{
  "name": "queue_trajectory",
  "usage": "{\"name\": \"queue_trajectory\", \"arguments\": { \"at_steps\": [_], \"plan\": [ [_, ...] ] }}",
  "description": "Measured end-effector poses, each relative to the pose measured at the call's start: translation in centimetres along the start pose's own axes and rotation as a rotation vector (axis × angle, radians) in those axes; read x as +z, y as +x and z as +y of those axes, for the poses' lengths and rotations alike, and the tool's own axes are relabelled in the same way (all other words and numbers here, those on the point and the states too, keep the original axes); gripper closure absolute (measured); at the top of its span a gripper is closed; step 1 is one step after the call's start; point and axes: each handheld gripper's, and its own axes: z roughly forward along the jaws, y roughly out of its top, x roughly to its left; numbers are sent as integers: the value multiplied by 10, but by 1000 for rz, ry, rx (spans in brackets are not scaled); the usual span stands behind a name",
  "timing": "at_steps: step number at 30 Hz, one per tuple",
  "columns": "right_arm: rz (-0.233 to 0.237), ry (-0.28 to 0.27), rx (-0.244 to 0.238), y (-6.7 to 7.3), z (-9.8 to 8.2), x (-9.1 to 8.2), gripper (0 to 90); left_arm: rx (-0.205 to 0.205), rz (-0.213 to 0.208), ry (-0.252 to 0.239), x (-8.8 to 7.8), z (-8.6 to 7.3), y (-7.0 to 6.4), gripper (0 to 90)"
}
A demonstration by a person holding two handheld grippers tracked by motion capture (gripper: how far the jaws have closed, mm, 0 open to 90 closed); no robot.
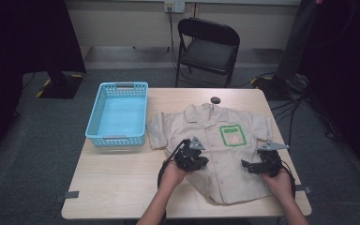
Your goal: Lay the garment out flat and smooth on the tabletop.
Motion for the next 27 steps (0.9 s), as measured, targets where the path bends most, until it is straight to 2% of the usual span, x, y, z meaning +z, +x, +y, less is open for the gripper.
{"name": "queue_trajectory", "arguments": {
  "at_steps": [5,12,27],
  "plan": [
    [0,0,1,0,0,0,105,5,0,-13,-12,-8,-3,861],
    [0,0,0,0,0,0,105,-3,15,-5,-20,-21,-6,860],
    [0,0,0,0,0,0,105,-3,9,-12,-33,-27,-10,858]
  ]
}}
